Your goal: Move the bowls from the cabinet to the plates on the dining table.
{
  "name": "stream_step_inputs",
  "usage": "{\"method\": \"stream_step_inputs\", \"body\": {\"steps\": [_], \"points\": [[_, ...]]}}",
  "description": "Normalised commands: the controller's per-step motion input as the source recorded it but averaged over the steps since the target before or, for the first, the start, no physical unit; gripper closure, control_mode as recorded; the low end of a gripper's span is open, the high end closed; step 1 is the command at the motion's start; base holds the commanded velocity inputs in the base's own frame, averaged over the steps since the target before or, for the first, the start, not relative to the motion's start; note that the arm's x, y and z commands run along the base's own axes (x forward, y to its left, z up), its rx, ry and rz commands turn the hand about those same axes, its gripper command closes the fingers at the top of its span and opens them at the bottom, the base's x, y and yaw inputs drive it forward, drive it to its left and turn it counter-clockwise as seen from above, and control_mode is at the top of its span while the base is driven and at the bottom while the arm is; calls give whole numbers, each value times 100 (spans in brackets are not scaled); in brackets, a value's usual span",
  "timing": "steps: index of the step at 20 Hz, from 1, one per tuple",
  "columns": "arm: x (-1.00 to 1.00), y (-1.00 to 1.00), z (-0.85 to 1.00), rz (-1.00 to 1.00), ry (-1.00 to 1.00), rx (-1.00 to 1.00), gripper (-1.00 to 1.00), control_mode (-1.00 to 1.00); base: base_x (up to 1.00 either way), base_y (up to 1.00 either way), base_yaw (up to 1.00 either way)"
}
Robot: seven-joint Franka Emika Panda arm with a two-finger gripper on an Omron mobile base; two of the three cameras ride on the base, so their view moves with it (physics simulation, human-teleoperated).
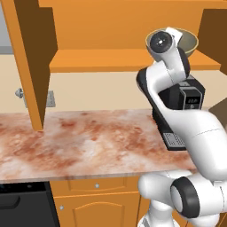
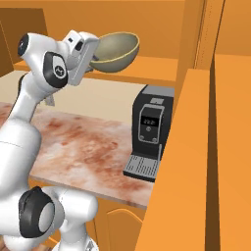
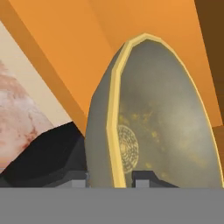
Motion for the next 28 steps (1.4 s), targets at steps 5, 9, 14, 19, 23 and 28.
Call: {"method": "stream_step_inputs", "body": {"steps": [5,9,14,19,23,28], "points": [[-40,16,16,0,13,1,100,-100,0,0,0],[-44,17,0,0,5,0,100,-100,0,0,0],[-51,12,-9,0,1,0,100,-100,0,0,0],[-48,1,-16,0,0,0,100,-100,0,0,0],[-42,0,-19,0,-1,0,100,-100,0,0,0],[-43,0,-12,0,-1,0,100,-100,0,0,0]]}}
